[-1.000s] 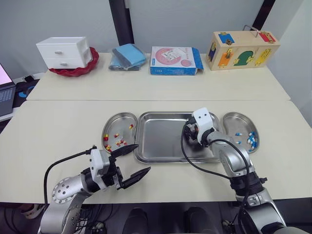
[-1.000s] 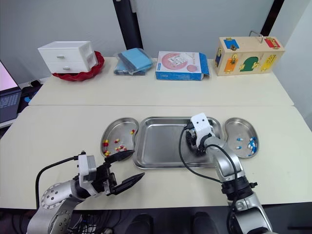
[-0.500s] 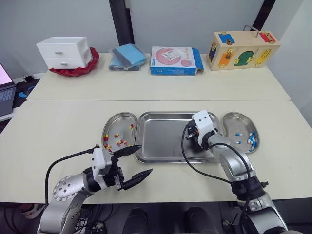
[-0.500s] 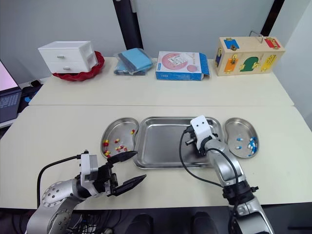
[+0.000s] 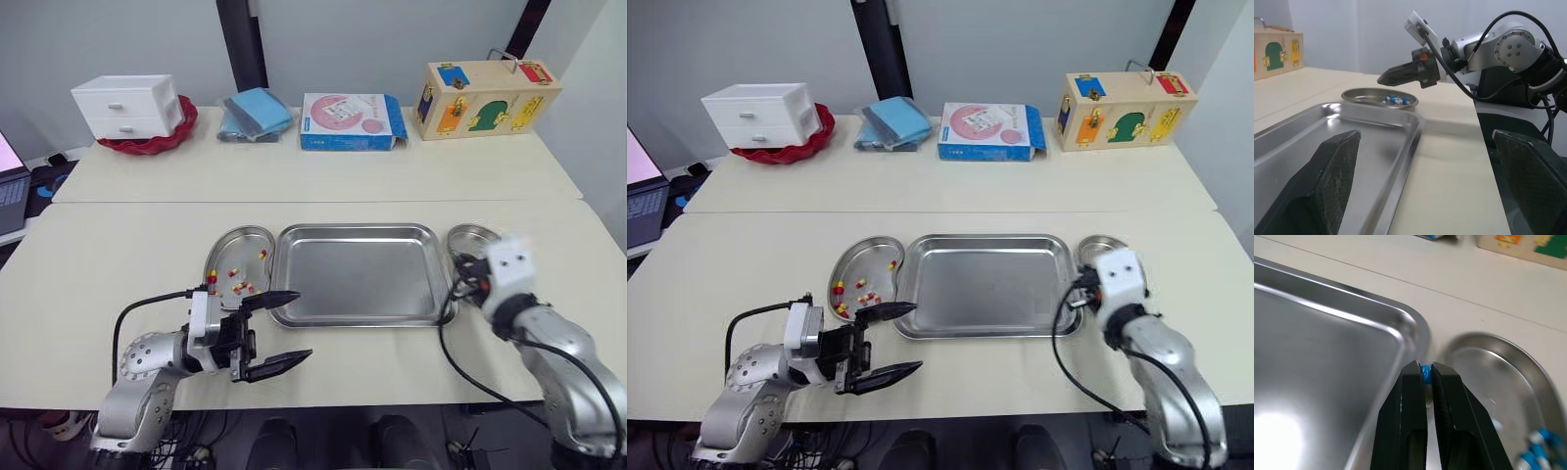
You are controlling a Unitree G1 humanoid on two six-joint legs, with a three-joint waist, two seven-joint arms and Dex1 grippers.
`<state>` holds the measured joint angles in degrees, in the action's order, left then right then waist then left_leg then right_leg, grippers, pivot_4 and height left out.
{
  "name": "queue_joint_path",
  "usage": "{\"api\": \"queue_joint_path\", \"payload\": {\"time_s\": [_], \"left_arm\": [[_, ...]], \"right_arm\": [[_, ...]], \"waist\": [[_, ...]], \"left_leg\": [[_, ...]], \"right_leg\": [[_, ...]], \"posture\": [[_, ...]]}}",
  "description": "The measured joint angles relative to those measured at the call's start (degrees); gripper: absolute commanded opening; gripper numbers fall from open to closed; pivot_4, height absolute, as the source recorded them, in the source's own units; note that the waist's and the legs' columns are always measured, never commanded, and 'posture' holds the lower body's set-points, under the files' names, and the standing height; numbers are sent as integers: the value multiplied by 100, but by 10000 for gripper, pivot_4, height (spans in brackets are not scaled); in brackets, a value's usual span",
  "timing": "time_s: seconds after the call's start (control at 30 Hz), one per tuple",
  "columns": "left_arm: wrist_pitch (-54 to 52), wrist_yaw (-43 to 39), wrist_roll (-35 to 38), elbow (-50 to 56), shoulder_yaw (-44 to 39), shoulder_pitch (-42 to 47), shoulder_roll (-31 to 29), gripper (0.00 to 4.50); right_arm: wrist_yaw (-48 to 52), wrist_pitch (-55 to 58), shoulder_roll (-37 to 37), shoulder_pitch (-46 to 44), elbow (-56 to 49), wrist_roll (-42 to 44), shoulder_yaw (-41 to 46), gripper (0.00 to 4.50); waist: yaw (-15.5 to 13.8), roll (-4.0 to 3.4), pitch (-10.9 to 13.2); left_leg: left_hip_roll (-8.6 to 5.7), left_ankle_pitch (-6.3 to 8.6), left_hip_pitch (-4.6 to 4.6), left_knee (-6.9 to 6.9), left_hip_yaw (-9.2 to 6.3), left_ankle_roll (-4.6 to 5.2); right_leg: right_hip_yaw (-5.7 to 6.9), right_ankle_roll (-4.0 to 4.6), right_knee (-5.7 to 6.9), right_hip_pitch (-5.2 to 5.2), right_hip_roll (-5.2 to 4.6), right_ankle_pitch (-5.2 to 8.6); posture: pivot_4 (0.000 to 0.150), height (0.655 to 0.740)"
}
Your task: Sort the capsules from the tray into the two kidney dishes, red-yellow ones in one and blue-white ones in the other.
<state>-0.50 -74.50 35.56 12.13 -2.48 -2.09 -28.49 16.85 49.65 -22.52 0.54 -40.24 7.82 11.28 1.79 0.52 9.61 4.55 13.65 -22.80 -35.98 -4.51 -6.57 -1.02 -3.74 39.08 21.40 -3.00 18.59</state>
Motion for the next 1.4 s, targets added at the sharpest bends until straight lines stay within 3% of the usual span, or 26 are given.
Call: {"api": "queue_joint_path", "payload": {"time_s": [0.5, 1.0, 1.03, 1.4], "left_arm": [[237, -22, -9, -153, 31, 127, 180, 45000], [374, 28, -21, -179, 31, 210, 192, 45000], [374, 31, -21, -179, 31, 208, 192, 45000], [326, 490, -179, -145, 14, 171, 169, 45000]], "right_arm": [[-453, 31, 139, 53, 366, 21, 485, 193], [-454, 23, 161, -183, 501, 260, 600, 43051], [-454, 19, 161, -183, 501, 259, 600, 44579], [-345, -161, 109, -80, 500, 314, 615, 44579]], "waist": [[-10, -1, 0], [-10, -1, 0], [-10, -1, 0], [-11, -1, 0]], "left_leg": [[0, 0, 0, 0, 0, 0], [0, 0, 0, 0, 0, 0], [-1, 0, 0, 0, 0, 0], [0, 0, 0, 0, -1, 0]], "right_leg": [[-1, 0, 0, -1, 1, 0], [-1, 0, 0, -1, 1, 0], [-1, 0, 0, -1, 1, 0], [-1, 0, 0, -1, 1, 0]], "posture": [[1500, 7078], [1500, 7078], [1500, 7078], [1500, 7078]]}}
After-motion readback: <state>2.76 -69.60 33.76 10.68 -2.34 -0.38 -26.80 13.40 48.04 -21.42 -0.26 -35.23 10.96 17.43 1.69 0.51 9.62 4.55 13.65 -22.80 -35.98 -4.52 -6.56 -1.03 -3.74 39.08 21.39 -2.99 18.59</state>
